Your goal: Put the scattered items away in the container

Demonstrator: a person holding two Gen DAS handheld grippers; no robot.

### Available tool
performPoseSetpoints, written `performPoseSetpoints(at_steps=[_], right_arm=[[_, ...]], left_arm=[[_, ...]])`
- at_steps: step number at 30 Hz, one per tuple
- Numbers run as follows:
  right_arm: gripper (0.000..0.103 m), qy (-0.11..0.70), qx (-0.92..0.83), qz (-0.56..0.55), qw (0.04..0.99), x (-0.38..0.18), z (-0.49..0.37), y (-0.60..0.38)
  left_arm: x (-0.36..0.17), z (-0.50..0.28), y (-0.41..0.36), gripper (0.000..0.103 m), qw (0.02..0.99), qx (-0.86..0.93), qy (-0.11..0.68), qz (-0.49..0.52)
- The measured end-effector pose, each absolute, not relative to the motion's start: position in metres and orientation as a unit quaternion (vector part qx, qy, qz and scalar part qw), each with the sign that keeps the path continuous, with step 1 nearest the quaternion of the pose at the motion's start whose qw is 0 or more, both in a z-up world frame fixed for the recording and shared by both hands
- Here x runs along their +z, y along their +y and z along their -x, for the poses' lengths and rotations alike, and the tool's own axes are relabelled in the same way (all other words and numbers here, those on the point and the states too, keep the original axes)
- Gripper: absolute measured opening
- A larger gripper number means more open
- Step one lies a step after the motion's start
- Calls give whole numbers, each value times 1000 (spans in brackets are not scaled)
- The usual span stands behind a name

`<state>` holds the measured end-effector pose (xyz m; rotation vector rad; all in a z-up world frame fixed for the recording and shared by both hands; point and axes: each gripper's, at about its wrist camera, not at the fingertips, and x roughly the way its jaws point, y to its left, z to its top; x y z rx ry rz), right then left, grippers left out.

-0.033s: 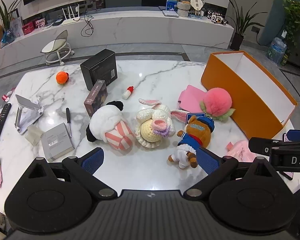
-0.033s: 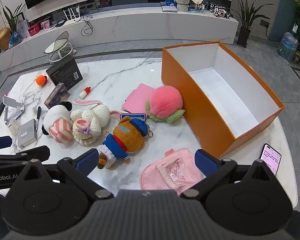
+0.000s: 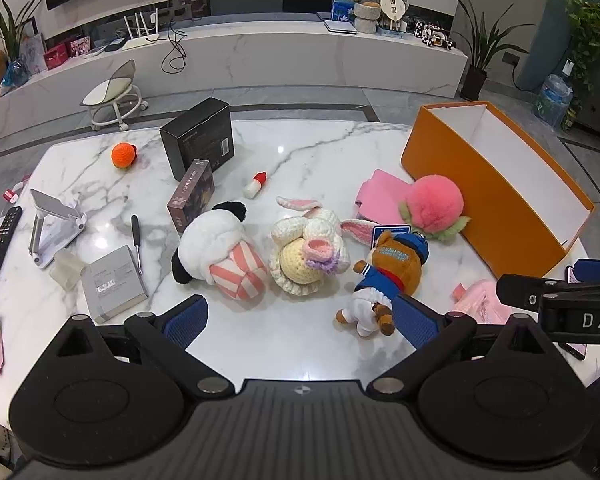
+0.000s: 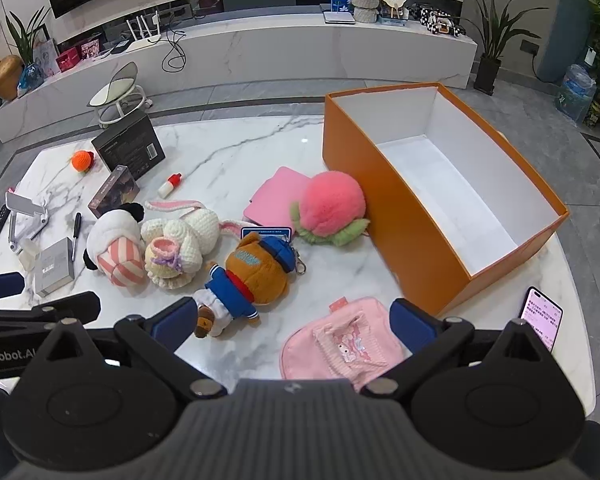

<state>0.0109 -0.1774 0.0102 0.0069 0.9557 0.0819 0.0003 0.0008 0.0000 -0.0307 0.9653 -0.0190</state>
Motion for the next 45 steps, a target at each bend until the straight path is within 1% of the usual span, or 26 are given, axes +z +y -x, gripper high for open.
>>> performPoseSetpoints(at_steps=[45], right_arm=[[103,466,32,-7,884,6,-9,-180]], left_arm=[[-2,4,-3,103,885,-9,465,20]])
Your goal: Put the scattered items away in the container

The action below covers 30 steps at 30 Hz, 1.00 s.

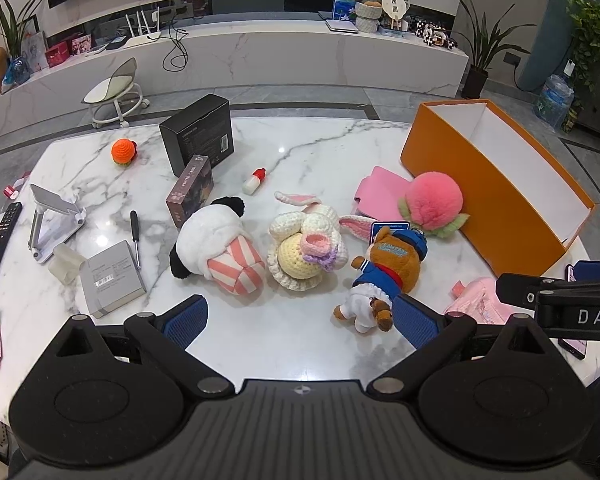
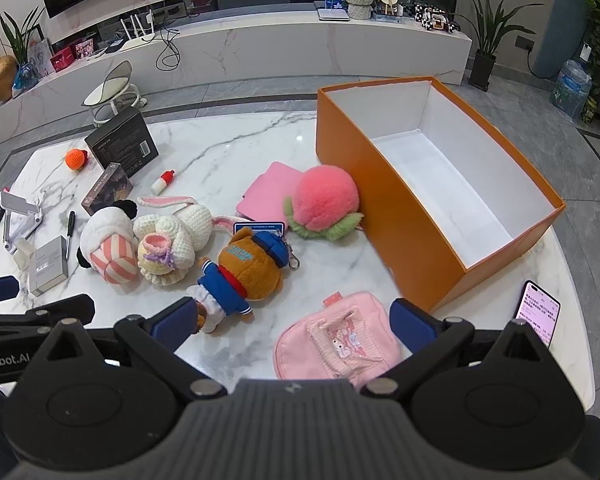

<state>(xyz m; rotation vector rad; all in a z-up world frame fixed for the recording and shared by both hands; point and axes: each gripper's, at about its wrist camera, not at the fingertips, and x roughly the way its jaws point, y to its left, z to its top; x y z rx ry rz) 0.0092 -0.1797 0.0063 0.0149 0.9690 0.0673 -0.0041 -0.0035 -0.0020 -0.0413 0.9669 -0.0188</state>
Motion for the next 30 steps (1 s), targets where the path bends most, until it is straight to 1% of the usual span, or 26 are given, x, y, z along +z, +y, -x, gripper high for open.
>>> performPoseSetpoints(at_steps=[30], right_arm=[[103,466,34,-6,884,7,-9,-178]], left_arm=[[-1,6,-5,103,885,-9,465,23]])
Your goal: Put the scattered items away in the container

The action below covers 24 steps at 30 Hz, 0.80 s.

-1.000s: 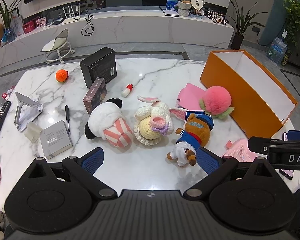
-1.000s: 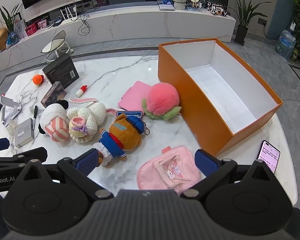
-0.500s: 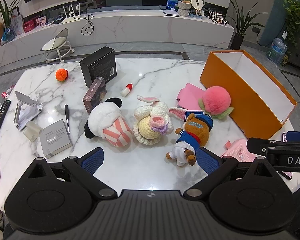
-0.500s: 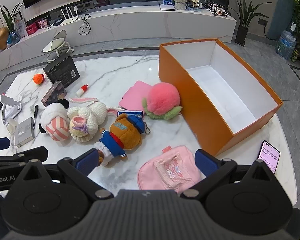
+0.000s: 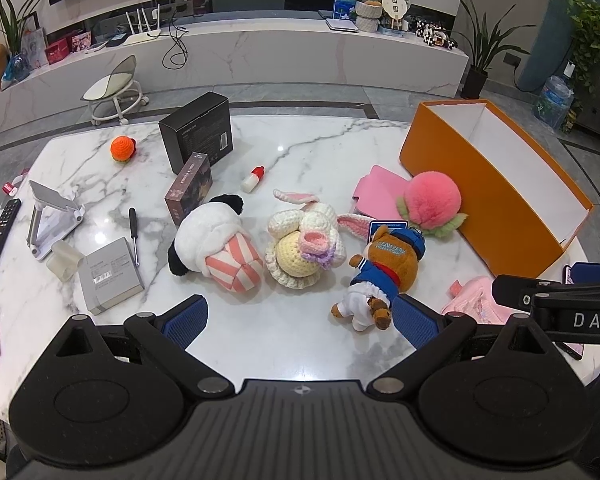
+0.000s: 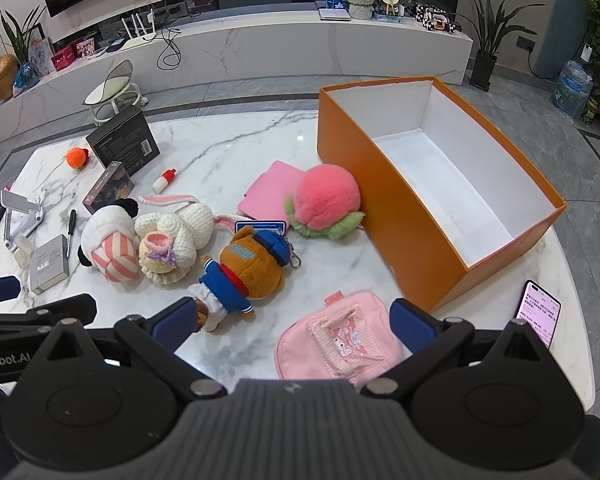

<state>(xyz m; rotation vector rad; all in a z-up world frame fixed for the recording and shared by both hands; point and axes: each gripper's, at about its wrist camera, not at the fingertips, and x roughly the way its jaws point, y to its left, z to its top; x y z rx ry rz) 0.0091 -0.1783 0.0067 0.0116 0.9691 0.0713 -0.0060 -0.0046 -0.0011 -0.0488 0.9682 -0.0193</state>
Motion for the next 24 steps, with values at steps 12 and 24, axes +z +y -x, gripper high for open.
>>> performPoseSetpoints(at_steps=[12,24], right_arm=[[103,457,41,3,889,12,-9,-183],[103,376,75,-13,924,41,-2,-258]], left_arm=[[9,3,-7,103,892,-15,452,4],[35,-21,-27,103,919,-99,381,-35]])
